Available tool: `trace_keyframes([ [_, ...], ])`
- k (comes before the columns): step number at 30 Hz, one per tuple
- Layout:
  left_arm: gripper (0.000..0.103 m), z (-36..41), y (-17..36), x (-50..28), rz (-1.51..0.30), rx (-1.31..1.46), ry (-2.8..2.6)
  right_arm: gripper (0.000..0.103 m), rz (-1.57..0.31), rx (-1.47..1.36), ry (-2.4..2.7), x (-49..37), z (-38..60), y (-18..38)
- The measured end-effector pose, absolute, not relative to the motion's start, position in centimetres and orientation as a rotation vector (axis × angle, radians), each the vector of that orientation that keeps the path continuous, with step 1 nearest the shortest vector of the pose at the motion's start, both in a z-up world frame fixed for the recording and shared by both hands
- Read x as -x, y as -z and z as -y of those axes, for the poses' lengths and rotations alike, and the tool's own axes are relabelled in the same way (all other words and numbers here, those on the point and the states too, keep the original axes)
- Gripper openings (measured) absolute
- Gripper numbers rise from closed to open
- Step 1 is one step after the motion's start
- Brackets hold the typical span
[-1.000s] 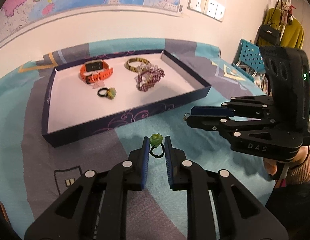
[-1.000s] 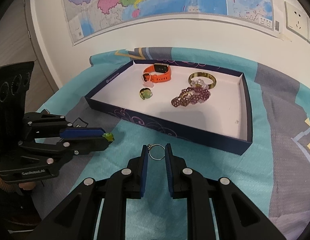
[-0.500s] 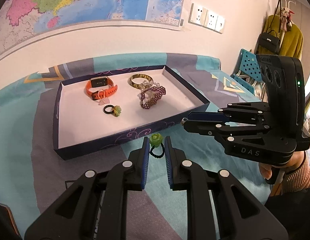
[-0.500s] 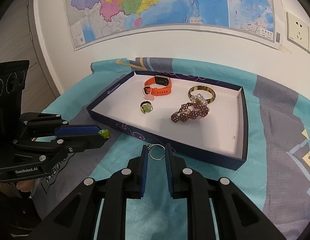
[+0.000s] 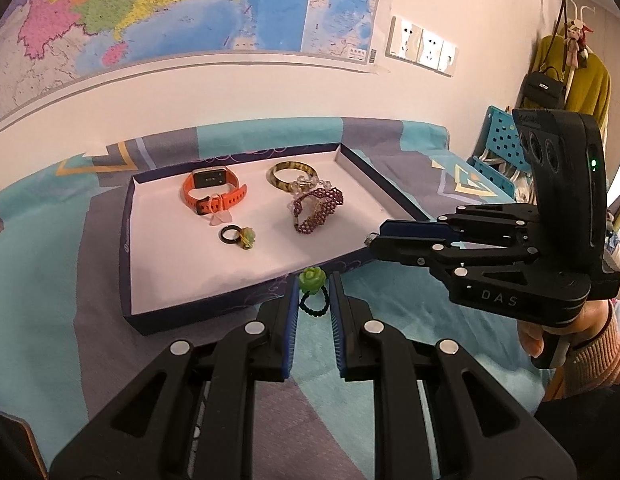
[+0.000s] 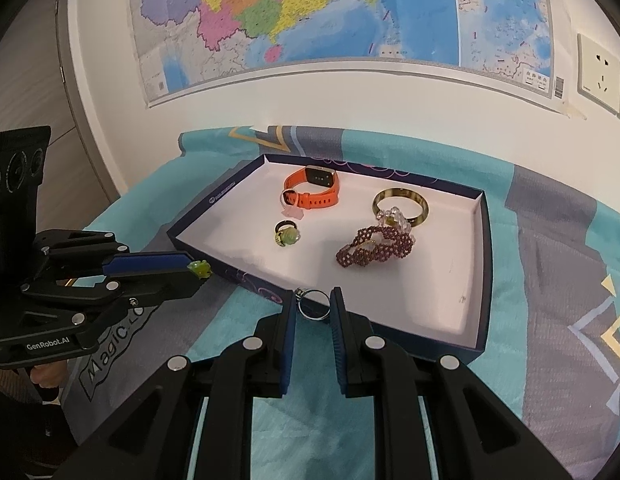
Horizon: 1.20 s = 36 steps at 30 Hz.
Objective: Organize jewelry
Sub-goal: 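Carry the green ring with the left tool into the box while the right tool carries the silver ring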
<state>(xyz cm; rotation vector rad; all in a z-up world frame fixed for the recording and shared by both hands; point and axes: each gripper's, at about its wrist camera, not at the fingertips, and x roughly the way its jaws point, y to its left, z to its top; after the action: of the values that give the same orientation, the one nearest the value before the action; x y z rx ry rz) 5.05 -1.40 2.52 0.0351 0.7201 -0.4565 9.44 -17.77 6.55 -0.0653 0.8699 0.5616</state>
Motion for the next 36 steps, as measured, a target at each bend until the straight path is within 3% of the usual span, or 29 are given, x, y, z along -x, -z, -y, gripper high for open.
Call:
trace_keyframes([
  [36,0.016,0.7,-2.7,-8.4,-0.716,-0.053,0.381,0.015,-0.880,0.044,-0.538,-13.0,18.0,-6.5],
])
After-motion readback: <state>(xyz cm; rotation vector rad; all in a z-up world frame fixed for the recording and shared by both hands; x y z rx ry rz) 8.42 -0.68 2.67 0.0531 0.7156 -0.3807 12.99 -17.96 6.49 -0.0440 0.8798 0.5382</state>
